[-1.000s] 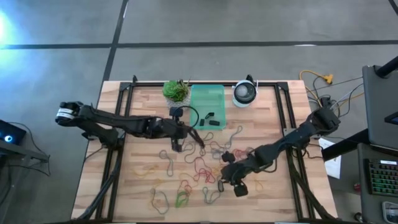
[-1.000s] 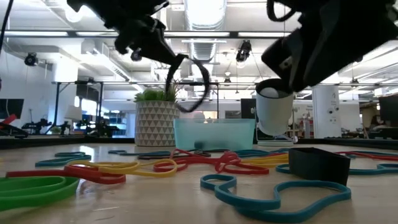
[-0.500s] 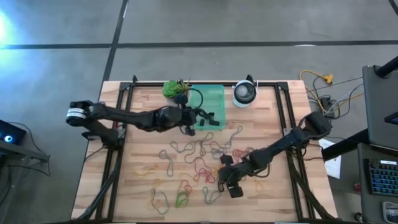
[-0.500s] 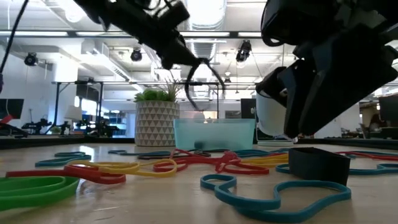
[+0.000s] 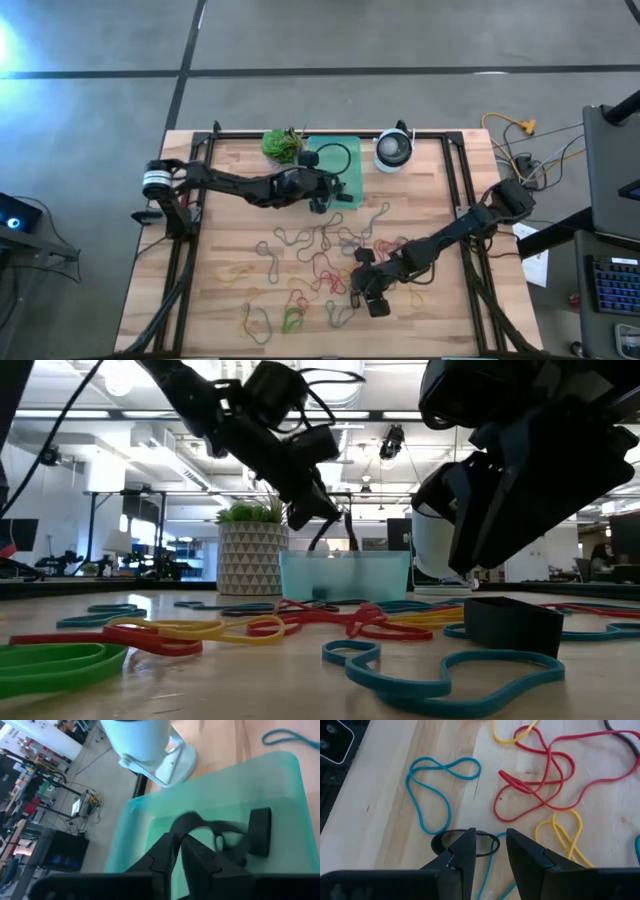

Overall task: Pick and place rubber bands into bin
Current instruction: Put the black rubber band into the green bin

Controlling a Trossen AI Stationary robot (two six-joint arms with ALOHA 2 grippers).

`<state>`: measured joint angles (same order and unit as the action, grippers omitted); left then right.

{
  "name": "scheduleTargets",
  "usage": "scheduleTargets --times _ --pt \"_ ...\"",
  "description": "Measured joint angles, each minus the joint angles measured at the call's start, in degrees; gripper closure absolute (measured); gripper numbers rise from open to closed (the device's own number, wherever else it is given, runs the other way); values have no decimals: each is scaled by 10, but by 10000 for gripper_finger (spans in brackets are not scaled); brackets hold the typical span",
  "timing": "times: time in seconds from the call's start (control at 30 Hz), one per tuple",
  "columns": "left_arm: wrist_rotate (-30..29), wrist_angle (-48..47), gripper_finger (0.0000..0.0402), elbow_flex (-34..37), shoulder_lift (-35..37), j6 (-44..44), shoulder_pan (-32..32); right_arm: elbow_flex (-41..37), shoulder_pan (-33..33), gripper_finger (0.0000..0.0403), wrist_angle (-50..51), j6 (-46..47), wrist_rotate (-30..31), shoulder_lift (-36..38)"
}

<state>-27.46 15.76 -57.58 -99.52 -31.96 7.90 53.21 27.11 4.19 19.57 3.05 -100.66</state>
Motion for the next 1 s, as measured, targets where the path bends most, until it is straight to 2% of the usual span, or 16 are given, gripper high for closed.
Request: scheduleTargets --times 0.2,0.37,0.77,1.0 --pt "1 -44 302 -22 0 29 0 0 0 289 2 4 0 0" --pt "0 -87 271 -31 25 34 0 0 0 291 3 1 0 0" --pt "4 -194 267 -21 93 96 -3 -1 0 305 -1 2 1 -17" --pt "8 -209 267 -4 140 107 -25 0 -1 298 7 8 1 -35"
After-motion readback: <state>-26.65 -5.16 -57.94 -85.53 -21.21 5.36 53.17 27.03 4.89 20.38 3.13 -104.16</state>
